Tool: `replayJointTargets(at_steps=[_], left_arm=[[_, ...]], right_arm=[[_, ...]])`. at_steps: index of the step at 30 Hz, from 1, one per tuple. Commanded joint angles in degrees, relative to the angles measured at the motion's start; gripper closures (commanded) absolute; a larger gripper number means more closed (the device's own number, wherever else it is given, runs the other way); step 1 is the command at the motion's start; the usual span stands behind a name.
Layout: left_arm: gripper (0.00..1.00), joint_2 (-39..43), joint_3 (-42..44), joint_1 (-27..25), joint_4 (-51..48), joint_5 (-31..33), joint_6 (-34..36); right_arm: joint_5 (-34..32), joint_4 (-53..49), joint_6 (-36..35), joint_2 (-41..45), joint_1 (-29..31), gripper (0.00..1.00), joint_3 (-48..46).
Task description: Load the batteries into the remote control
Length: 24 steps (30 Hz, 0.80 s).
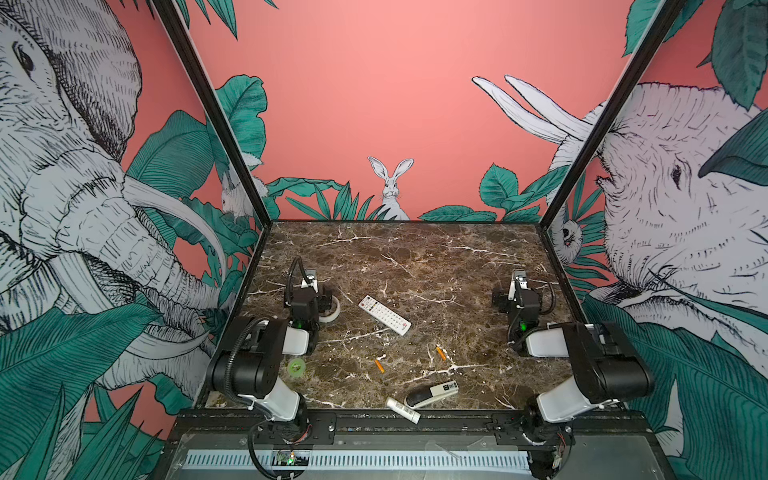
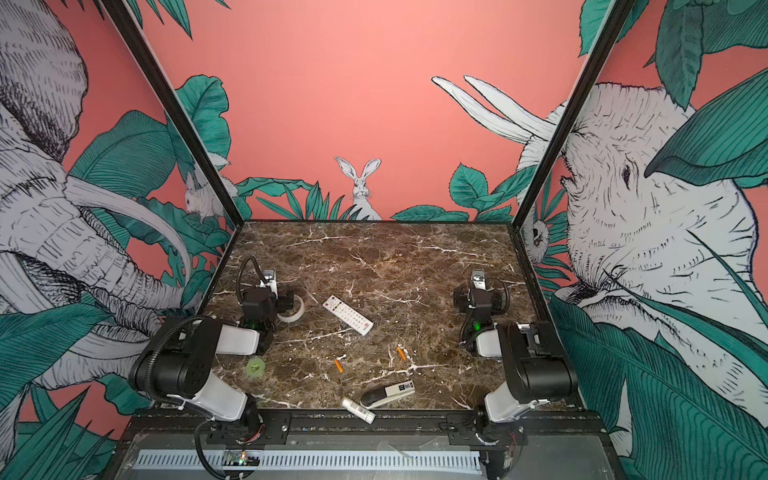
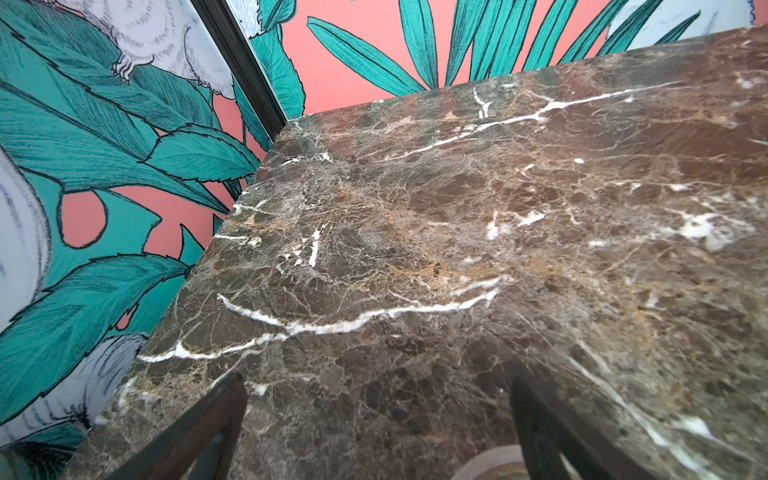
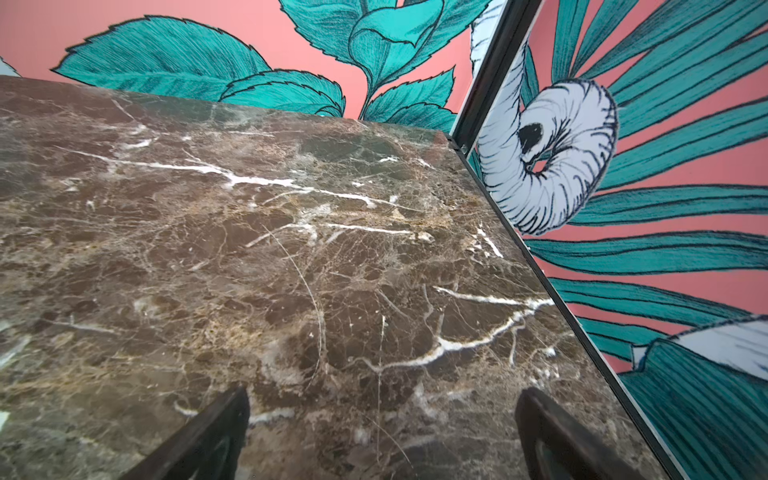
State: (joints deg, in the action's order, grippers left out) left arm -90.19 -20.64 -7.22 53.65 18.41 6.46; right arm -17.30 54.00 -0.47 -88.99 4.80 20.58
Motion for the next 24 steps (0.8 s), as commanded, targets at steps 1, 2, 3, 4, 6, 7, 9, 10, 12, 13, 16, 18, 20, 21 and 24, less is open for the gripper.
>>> replayJointTargets(at_steps=[1, 2, 3, 4, 6, 7, 9, 10, 12, 13, 16, 18, 20, 21, 24], left_arm=[[0.00, 1.09, -0.86, 0.28, 0.58, -0.13, -0.29], [0.00, 1.08, -0.89, 0.29, 0.63, -0.13, -0.31], [0.00, 1.07, -0.88, 0.28, 0.63, -0.13, -0.27], [0.00, 1.09, -0.88, 0.30, 0.66, -0.13, -0.26], [0.00, 1.10, -0.89, 0.28, 0.66, -0.12, -0.31], [0.00, 1.07, -0.89, 0.29, 0.61, -0.13, -0.31], [0.00, 1.08, -0.89, 0.28, 0.65, -0.13, -0.26], [0.00, 1.08, -0.89, 0.28, 0.65, -0.13, -0.28], [0.00, 1.07, -0.89, 0.29, 0.66, -0.13, -0.31], [0.01, 1.07, -0.89, 0.28, 0.64, -0.13, -0.31], [0.01, 1.07, -0.87, 0.33, 0.59, -0.13, -0.30], [0.00, 1.07, -0.84, 0.35, 0.65, -0.13, -0.29], [0.00, 1.07, -0.89, 0.28, 0.60, -0.13, -0.28], [0.00, 1.07, -0.89, 0.29, 0.64, -0.13, -0.26], [0.00, 1.09, -0.89, 0.28, 0.66, -0.13, -0.23]], right_arm=[[0.82, 1.68, 0.22, 0.04, -0.29, 0.01, 0.43], [1.13, 1.81, 0.09, 0.05, -0.30, 0.01, 0.38], [1.12, 1.82, 0.03, 0.05, -0.31, 0.01, 0.33], [1.10, 1.86, 0.08, 0.04, -0.32, 0.01, 0.31], [1.21, 1.83, 0.07, 0.01, -0.31, 0.01, 0.27], [1.22, 1.81, 0.04, 0.04, -0.32, 0.01, 0.40], [1.65, 1.25, 0.03, 0.00, -0.32, 0.01, 0.56], [1.65, 1.32, 0.03, 0.04, -0.32, 0.01, 0.52], [1.65, 1.29, 0.03, 0.05, -0.33, 0.01, 0.54], [1.66, 1.29, 0.04, 0.04, -0.32, 0.01, 0.60], [1.65, 1.29, 0.04, 0.03, -0.31, 0.01, 0.45], [1.64, 1.48, -0.06, 0.03, -0.32, 0.01, 0.45], [1.66, 1.47, -0.05, 0.04, -0.33, 0.01, 0.49], [1.66, 1.48, -0.05, 0.04, -0.32, 0.01, 0.48], [1.66, 1.47, -0.06, 0.05, -0.32, 0.01, 0.44]])
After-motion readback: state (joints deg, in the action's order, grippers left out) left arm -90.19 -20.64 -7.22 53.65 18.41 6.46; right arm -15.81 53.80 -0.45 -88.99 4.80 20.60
